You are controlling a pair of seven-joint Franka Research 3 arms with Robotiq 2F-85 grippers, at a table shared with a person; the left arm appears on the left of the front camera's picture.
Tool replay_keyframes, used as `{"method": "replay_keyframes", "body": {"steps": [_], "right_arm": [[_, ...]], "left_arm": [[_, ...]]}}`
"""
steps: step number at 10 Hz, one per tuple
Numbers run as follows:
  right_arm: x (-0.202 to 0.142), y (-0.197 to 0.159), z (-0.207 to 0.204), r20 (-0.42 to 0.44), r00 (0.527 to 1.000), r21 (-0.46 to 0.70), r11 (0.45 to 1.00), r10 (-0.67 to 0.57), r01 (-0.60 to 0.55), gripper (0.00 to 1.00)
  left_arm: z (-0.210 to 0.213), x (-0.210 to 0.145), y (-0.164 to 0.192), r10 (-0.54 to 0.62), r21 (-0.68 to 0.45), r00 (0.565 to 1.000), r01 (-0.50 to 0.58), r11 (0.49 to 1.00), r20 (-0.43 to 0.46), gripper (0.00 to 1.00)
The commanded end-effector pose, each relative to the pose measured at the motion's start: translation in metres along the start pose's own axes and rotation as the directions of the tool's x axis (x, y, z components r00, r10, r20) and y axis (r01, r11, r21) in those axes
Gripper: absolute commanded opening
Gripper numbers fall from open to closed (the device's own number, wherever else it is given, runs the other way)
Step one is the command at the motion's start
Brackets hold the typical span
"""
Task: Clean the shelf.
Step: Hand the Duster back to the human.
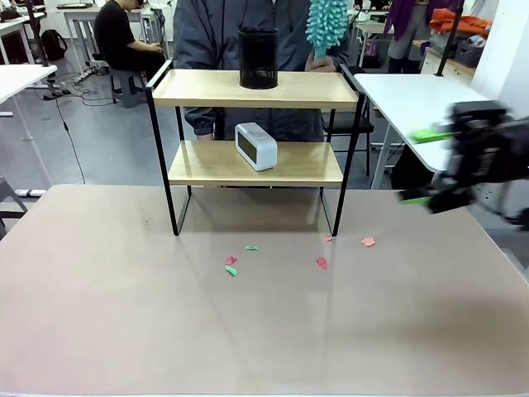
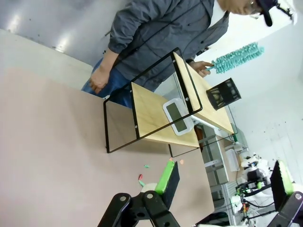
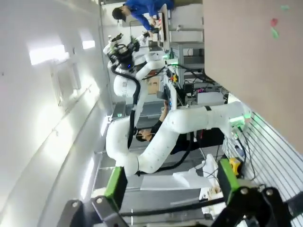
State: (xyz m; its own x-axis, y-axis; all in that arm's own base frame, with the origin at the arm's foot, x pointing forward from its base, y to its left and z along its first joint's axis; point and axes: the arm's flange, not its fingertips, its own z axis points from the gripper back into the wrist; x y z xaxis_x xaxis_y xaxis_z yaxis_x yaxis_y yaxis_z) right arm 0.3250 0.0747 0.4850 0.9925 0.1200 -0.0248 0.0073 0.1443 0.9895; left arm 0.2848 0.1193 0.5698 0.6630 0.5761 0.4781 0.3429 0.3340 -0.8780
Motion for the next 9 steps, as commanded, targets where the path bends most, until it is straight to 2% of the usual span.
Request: {"method": "replay_keyframes", "body": {"steps": [1, 9], "right_arm": [[-0.0199, 0.0074, 0.0413, 0.021, 0.999, 0.007, 0.999, 0.031, -0.031, 1.00], [-0.0199, 0.0074, 0.0413, 0.021, 0.999, 0.007, 0.999, 0.031, -0.031, 1.00]], "left_arm": [[0.0030, -0.0020, -0.0021, 0.005, -0.003, 1.000, -0.005, 1.000, -0.008, 1.00], [0.0030, -0.0020, -0.0021, 0.005, -0.003, 1.000, -0.005, 1.000, -0.008, 1.00]]}}
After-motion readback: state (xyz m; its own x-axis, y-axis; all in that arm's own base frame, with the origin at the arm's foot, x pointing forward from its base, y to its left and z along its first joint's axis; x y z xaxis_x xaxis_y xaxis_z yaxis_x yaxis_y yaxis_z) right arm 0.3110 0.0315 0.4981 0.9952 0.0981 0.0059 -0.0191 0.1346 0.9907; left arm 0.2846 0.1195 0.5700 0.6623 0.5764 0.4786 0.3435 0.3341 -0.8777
